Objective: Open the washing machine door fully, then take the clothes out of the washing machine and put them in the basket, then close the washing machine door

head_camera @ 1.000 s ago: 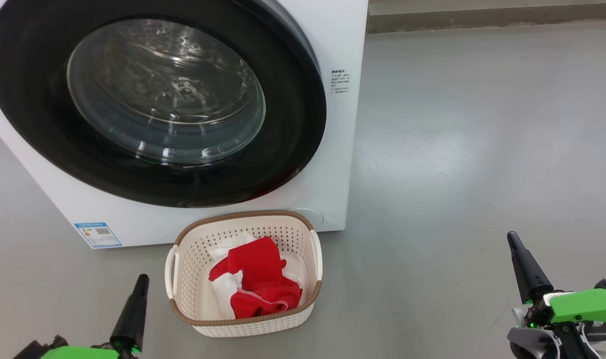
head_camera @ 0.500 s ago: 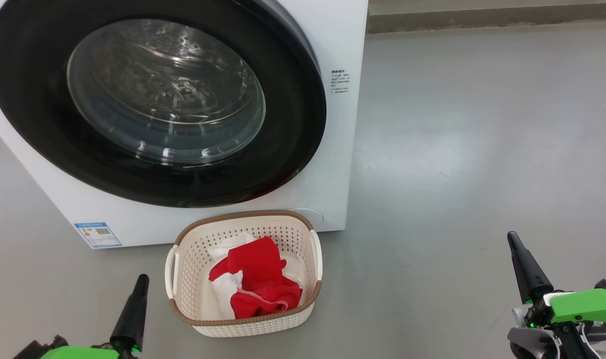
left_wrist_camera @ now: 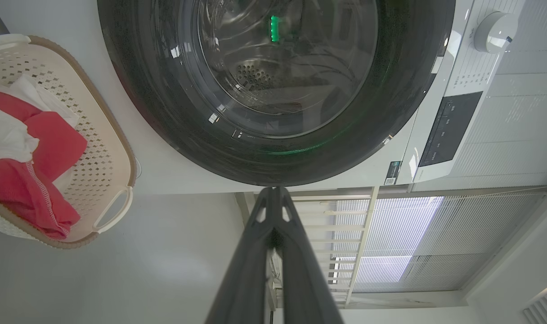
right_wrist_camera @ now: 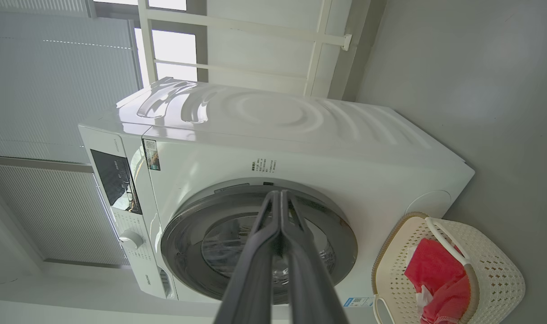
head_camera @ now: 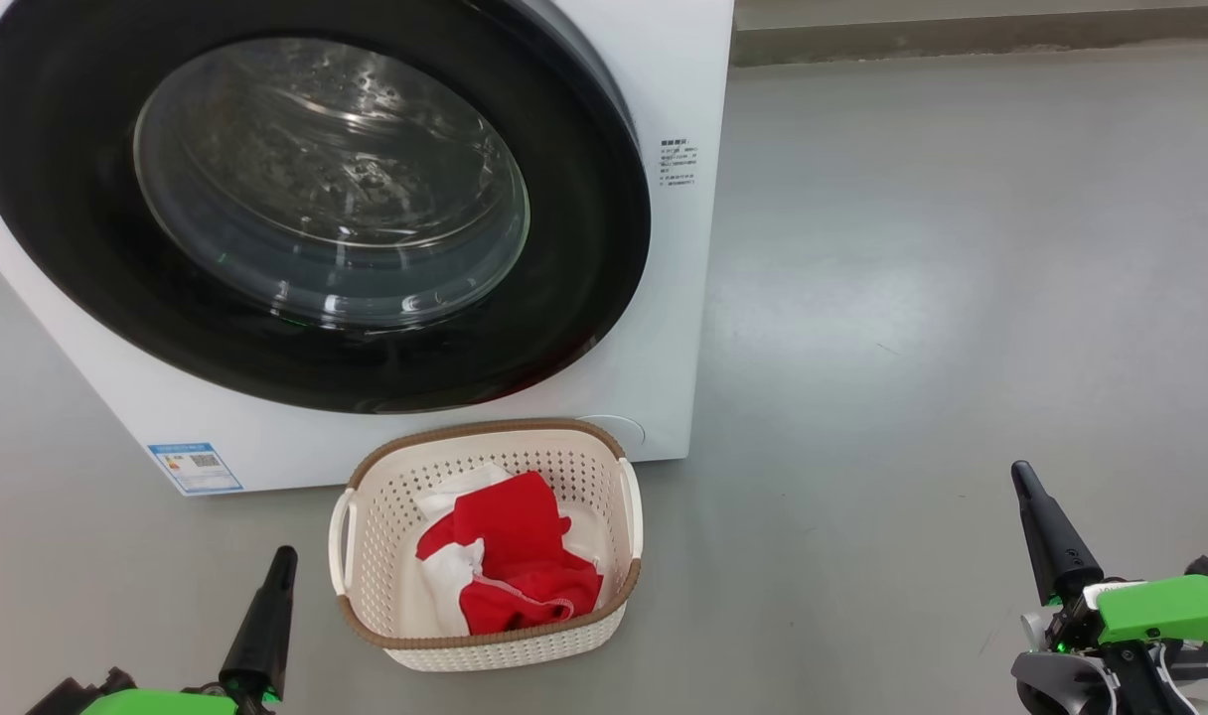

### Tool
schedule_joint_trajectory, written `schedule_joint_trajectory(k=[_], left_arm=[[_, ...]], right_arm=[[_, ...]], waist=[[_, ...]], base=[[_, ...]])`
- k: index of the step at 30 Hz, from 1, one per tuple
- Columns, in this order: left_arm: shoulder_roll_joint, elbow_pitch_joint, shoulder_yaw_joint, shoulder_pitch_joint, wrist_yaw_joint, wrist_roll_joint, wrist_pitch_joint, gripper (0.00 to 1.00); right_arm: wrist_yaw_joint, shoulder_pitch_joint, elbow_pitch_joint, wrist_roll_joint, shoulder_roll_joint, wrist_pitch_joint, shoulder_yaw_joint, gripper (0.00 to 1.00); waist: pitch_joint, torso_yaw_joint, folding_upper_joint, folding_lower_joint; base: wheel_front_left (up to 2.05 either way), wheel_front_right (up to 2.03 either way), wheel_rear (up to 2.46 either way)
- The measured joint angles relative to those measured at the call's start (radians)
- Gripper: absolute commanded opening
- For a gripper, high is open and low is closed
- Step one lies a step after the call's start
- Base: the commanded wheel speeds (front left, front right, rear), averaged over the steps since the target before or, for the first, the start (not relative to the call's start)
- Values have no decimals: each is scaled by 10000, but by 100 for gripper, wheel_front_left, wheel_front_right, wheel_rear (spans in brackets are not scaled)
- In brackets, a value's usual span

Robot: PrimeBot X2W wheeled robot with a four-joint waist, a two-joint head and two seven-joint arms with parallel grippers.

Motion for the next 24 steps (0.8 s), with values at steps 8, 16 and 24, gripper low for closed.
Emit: schedule_joint_trajectory(k=[8,16,24], left_arm=[[0,0,0,0,0,0,0,0],[-2,0,0,0,0,0,0,0],[-2,0,0,0,0,0,2,0]], right_arm=[[0,0,0,0,0,2,-2,0],[0,0,0,0,0,2,-4,0],[0,0,0,0,0,0,-4,0]], waist=[[0,0,0,0],[0,0,0,0],[0,0,0,0]], base=[[0,0,0],[0,0,0],[0,0,0]])
